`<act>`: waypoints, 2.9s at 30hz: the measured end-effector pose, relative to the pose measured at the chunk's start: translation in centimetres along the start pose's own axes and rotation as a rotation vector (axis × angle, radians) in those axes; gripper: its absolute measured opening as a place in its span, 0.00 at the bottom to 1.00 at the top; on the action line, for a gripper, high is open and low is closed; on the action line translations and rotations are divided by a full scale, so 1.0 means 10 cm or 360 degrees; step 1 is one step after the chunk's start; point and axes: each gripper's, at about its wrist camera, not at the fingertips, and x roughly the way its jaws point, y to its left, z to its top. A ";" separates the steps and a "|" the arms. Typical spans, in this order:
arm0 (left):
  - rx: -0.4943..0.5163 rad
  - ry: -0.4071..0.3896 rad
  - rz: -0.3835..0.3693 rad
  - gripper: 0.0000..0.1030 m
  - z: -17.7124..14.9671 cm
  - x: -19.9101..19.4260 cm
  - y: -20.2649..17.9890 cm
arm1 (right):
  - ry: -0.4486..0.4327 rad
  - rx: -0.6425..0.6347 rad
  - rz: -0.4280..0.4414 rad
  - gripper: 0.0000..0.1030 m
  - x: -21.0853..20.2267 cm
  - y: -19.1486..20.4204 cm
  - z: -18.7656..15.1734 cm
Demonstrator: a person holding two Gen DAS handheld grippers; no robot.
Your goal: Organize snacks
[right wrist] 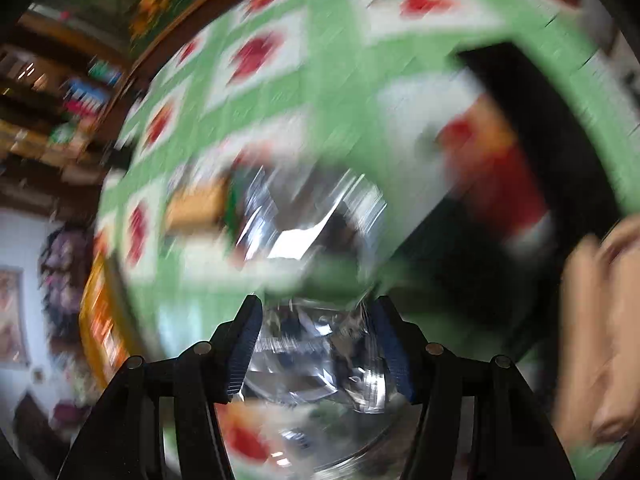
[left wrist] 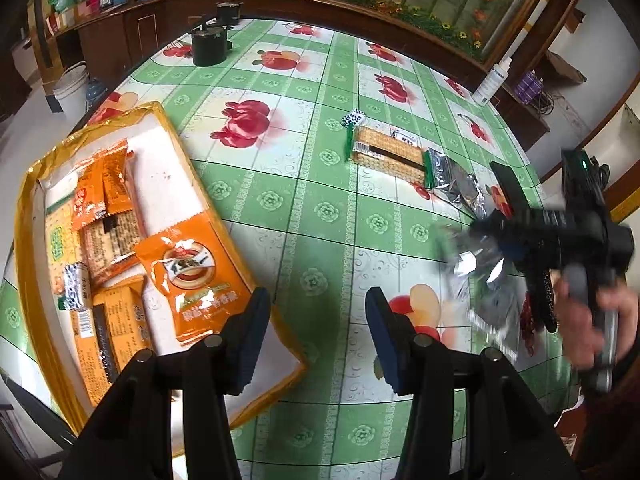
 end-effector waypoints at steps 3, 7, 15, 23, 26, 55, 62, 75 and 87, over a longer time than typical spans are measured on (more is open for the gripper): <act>0.0000 0.0019 -0.0019 0.47 -0.02 0.04 -0.06 | 0.0080 -0.0075 0.0172 0.60 0.01 0.15 -0.23; 0.0024 0.0046 -0.0062 0.47 -0.04 0.11 -0.19 | -0.0054 -0.0184 0.0089 0.60 -0.30 0.17 -0.30; 0.0072 0.0067 -0.0112 0.50 0.01 0.20 -0.46 | 0.0000 -0.0122 0.0048 0.60 -0.40 -0.14 -0.50; 0.0187 0.0144 -0.0183 0.60 0.46 0.44 -0.69 | 0.0008 -0.0008 0.0077 0.60 -0.51 -0.40 -0.74; 0.0182 0.0231 -0.0291 0.63 0.67 0.71 -0.78 | 0.0023 0.0011 0.0087 0.60 -0.53 -0.45 -0.80; 0.0096 0.0447 -0.0513 0.81 -0.27 0.48 -0.76 | 0.0107 -0.0227 -0.0113 0.64 -0.19 -0.06 -0.78; 0.0043 0.0470 -0.0384 0.81 -0.17 0.61 -0.82 | 0.0136 -0.0547 -0.0429 0.66 -0.07 0.06 -0.94; 0.0245 0.0498 -0.0025 0.81 -0.05 1.05 -1.34 | 0.0012 -0.0479 -0.0413 0.57 -0.29 -0.33 -1.04; 0.0310 0.0297 0.0006 0.53 -0.13 0.95 -1.33 | 0.0011 -0.0485 -0.0369 0.55 -0.28 -0.28 -1.03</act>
